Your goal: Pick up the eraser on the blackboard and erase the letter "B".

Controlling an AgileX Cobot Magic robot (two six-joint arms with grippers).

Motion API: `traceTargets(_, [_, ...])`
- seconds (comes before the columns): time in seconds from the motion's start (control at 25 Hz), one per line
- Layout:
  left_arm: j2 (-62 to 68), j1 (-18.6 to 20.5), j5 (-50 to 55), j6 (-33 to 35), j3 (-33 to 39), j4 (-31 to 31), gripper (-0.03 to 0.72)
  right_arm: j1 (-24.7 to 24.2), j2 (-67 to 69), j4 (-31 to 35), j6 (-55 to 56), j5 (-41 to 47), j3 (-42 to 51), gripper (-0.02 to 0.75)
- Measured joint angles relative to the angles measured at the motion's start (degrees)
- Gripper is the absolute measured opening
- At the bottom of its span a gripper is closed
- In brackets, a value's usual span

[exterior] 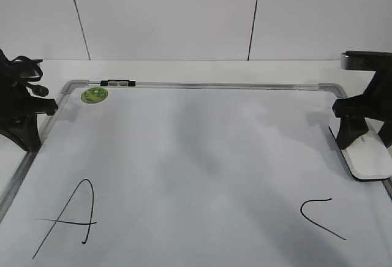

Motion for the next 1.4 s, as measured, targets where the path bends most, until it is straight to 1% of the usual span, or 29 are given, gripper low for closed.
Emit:
traceTargets(0.48, [0.0,0.0,0.0,0.0,0.0,0.0,0.016,0.0,0.0,0.1,0.1,-0.1,0.0,0.530])
traceTargets(0.56, [0.0,0.0,0.0,0.0,0.0,-0.1,0.016,0.0,0.0,0.1,0.1,-0.1,0.0,0.552])
traceTargets(0.72, [0.0,0.0,0.0,0.0,0.0,-0.1,0.016,0.0,0.0,0.2,0.2,0.0,0.0,0.650])
traceTargets(0.92, [0.0,0.0,0.0,0.0,0.0,-0.1,0.016,0.0,0.0,0.2,0.7,1.1,-0.1,0.660])
traceTargets(1.08, [0.0,0.0,0.0,0.0,0.0,-0.1,0.016,0.0,0.0,0.2,0.8,5.6,-4.0,0.659])
traceTargets(1.24, [0.0,0.0,0.0,0.0,0.0,-0.1,0.016,0.0,0.0,1.3,0.8,11.7,-11.1,0.644])
traceTargets(1.4, [0.0,0.0,0.0,0.0,0.0,-0.1,0.016,0.0,0.0,4.6,0.9,12.8,-15.6,0.621])
